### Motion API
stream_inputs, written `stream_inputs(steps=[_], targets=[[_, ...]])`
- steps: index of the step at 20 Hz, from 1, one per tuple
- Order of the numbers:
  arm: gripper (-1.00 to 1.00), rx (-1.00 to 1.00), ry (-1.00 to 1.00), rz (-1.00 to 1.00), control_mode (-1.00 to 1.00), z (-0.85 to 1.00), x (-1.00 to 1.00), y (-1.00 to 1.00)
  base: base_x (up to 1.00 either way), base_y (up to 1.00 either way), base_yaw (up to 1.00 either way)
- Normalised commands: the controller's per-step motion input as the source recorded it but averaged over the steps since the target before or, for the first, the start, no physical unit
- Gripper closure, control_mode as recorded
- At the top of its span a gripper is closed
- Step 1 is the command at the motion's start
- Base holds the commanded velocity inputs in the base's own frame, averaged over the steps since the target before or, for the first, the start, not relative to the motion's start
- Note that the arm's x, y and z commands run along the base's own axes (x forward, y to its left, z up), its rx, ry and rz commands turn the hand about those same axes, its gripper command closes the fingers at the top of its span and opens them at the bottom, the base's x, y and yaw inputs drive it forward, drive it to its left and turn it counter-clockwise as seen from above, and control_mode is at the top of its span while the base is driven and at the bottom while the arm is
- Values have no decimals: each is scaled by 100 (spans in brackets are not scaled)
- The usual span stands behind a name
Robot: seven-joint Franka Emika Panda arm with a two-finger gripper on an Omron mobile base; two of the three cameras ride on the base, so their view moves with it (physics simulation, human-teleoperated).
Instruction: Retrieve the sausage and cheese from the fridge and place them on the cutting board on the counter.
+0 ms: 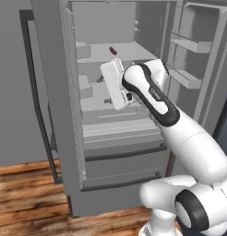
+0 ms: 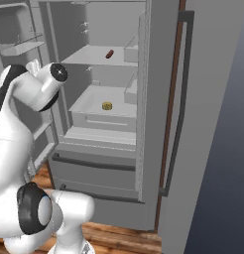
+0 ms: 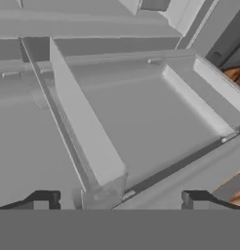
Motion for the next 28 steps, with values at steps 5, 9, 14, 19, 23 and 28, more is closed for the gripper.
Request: stream_inputs(steps=[5, 9, 14, 19, 23, 28], targets=[[-100, -23, -12, 18, -100, -4, -92, -84, 0, 0, 0], [-100, -40, -15, 31, -100, 0, -100, -15, 0, 0, 0], [-100, -48, -15, 27, -100, -4, -72, -6, 0, 0, 0], [-100, -45, -8, 0, -100, -40, -1, -36, 0, 0, 0], [-100, -33, -7, -1, -100, -31, 10, -54, 0, 0, 0], [-100, -21, -5, -1, -100, -16, 29, -63, 0, 0, 0]])
